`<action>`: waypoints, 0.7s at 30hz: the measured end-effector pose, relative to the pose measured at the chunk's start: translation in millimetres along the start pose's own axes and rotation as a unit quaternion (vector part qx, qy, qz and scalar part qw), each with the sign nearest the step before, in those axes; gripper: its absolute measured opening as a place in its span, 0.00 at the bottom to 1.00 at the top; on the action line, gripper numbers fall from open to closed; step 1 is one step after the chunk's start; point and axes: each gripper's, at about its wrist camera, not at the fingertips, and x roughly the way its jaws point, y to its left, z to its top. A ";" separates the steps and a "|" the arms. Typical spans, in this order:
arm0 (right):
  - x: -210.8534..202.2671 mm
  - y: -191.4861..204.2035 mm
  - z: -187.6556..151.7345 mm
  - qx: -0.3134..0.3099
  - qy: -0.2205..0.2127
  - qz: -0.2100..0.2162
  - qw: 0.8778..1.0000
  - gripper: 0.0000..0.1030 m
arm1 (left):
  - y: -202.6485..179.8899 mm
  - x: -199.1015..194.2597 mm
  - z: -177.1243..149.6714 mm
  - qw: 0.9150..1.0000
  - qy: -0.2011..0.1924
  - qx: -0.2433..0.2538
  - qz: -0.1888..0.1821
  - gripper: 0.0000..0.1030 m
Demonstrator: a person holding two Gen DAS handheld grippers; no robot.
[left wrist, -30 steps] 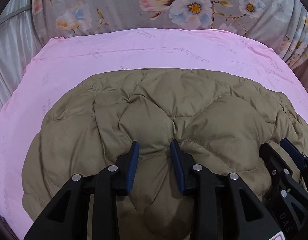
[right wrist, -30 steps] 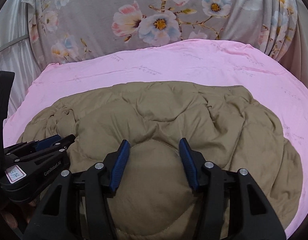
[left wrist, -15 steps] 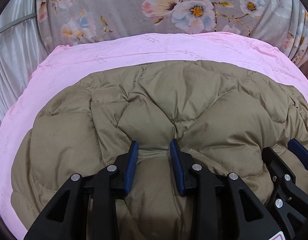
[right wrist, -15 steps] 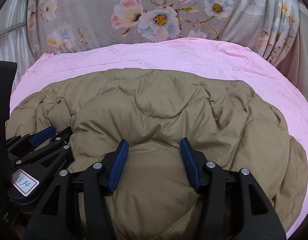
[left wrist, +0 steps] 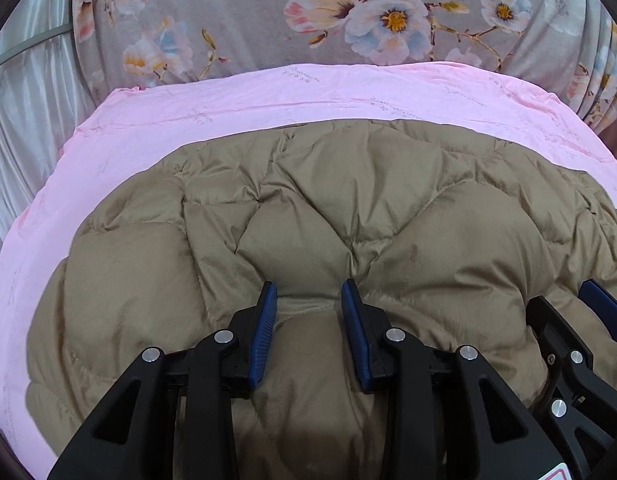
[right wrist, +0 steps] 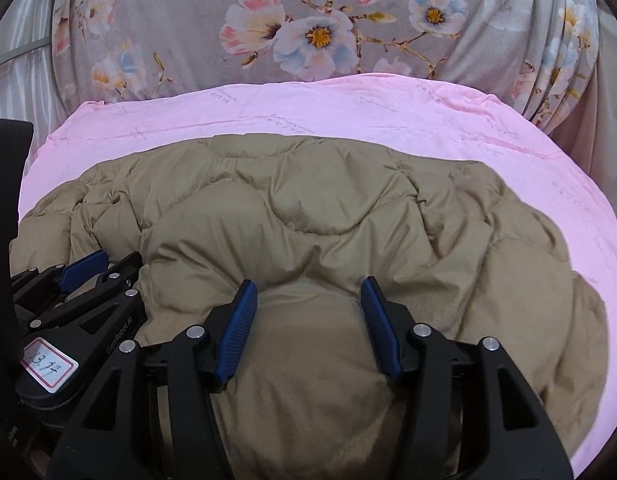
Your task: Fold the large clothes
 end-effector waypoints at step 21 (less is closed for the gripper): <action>-79.6 12.8 -52.9 0.006 0.025 0.069 0.997 0.12 | 176.8 -103.4 -86.9 0.960 0.042 -0.258 -0.105 0.37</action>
